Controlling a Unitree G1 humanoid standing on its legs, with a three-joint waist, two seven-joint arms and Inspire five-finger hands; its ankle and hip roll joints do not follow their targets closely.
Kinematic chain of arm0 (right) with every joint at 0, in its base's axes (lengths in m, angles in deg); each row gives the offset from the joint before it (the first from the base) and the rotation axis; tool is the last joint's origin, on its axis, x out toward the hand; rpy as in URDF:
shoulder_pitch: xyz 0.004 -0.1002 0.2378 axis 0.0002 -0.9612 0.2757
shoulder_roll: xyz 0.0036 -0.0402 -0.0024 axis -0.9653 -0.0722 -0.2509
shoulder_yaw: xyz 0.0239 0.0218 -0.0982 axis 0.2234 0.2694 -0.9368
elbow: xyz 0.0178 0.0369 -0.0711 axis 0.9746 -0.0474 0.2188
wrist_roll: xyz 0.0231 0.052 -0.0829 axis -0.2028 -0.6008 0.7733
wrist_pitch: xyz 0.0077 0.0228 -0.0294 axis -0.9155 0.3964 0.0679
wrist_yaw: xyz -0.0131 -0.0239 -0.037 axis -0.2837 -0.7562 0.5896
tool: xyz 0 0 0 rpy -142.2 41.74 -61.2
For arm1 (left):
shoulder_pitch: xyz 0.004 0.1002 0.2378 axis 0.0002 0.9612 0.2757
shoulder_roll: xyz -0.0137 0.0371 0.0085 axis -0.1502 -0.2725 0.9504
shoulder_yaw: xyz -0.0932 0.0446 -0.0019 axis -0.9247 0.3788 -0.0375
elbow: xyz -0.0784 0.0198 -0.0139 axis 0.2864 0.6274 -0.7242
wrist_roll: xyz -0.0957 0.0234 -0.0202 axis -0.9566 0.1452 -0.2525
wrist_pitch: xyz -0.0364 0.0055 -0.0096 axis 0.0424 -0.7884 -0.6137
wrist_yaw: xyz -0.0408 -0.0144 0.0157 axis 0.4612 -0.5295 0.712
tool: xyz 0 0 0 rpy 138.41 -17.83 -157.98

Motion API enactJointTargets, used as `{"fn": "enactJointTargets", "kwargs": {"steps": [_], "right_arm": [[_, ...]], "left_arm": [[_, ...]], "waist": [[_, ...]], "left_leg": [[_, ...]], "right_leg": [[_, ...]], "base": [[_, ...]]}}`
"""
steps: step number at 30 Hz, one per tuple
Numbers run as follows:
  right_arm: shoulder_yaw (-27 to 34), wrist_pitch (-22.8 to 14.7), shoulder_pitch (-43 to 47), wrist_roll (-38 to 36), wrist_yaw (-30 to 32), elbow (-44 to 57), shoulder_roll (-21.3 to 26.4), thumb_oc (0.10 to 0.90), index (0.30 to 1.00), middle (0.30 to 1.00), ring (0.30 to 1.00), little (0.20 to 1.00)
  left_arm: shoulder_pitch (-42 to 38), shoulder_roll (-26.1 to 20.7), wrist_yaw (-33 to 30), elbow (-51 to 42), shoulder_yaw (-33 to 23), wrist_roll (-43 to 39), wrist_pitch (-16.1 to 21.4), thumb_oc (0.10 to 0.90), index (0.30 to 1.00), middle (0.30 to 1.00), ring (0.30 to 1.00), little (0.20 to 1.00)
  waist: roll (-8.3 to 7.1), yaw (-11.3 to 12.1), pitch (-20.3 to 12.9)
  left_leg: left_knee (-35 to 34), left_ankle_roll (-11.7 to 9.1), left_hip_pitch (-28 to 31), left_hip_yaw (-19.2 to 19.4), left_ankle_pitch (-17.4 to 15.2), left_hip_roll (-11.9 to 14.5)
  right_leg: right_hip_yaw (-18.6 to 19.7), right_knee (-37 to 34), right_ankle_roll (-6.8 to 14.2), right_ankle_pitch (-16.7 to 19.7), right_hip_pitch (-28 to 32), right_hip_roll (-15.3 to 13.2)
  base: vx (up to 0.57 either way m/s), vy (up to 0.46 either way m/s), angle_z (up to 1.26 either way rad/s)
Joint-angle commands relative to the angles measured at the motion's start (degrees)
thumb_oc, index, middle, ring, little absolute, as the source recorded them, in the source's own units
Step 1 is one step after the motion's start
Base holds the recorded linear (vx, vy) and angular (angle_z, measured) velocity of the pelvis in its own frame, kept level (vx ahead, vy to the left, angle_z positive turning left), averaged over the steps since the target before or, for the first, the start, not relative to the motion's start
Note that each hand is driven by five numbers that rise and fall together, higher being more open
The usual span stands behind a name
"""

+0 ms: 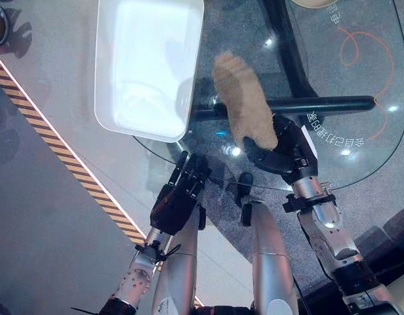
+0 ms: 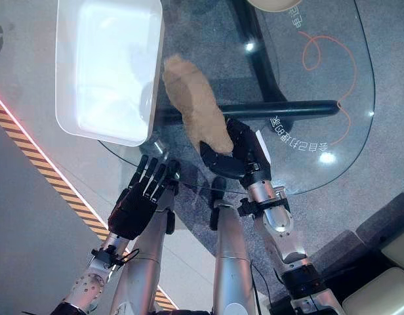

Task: Wipe the table with a cloth and put it in the basket.

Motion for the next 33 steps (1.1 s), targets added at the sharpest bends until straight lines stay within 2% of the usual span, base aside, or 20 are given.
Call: {"fn": "enactJointTargets", "kwargs": {"steps": [1, 10, 15, 22, 26, 33], "right_arm": [[3.6, -10.9, -0.3, -3.2, -5.7, 13.7, -0.3, 0.100, 0.300, 0.300, 0.300, 0.200], [1.6, -11.1, -0.6, -2.5, -6.2, 15.0, 0.9, 0.100, 0.300, 0.300, 0.300, 0.200], [0.4, -10.9, 0.0, -2.3, -5.8, 13.8, 2.2, 0.100, 0.300, 0.300, 0.300, 0.200], [-0.7, -10.0, 0.1, -1.8, -4.9, 13.3, 3.1, 0.100, 0.300, 0.300, 0.300, 0.200], [-1.7, -7.3, -0.2, -0.1, -4.1, 13.7, 3.4, 0.100, 0.300, 0.300, 0.300, 0.200], [-6.4, -1.6, 1.9, 2.9, -6.8, 13.5, 5.3, 0.100, 0.300, 0.300, 0.300, 0.200]], "left_arm": [[5.1, -0.6, 5.7, -7.7, 1.4, -2.4, -1.0, 0.800, 0.900, 0.900, 0.900, 0.900], [2.4, -1.5, 5.3, -11.4, 3.9, -1.4, 0.4, 0.800, 0.900, 0.900, 0.900, 0.900], [-0.6, -3.0, 6.7, -13.7, 4.4, -2.1, 3.3, 0.800, 0.900, 0.900, 0.900, 0.900], [-3.9, -6.0, 5.9, -18.2, 3.5, -4.9, 5.6, 0.800, 0.900, 0.900, 0.900, 0.900], [-4.3, -6.3, 4.6, -19.5, 3.0, -4.4, 5.6, 0.800, 0.900, 0.900, 0.900, 0.900], [-7.0, -6.8, 1.6, -20.5, 3.7, -4.0, 6.0, 0.800, 0.900, 0.900, 0.900, 0.900]], "waist": [[0.74, -1.0, -1.1], [-0.09, -1.8, -1.1], [-0.50, -2.2, -1.1], [-0.72, -2.4, -1.1], [-0.55, -2.2, -1.1], [-0.64, -1.9, -1.1]], "left_leg": [[11.8, 4.4, 1.7, 5.3, -12.9, -0.6], [11.0, 4.3, 1.8, 5.9, -12.5, -0.3], [10.4, 4.3, 2.3, 6.3, -12.2, -0.1], [9.9, 4.0, 2.6, 6.4, -11.8, -0.1], [9.7, 3.8, 2.6, 6.2, -11.5, -0.2], [9.2, 3.8, 2.3, 5.9, -10.8, -0.4]], "right_leg": [[3.1, -12.6, 1.5, 11.1, 1.8, 4.5], [3.6, -14.0, 1.9, 12.2, 2.1, 4.7], [3.7, -14.6, 2.1, 12.6, 2.5, 4.7], [3.9, -15.3, 2.1, 12.9, 3.0, 4.7], [4.0, -15.3, 2.1, 12.9, 3.0, 4.6], [3.7, -15.5, 1.9, 12.8, 2.7, 4.5]], "base": [[0.00, 0.000, 0.00], [-0.01, -0.001, -0.04], [0.00, 0.003, -0.04], [0.00, 0.000, 0.00], [0.00, 0.000, 0.00], [0.00, 0.000, 0.00]]}}
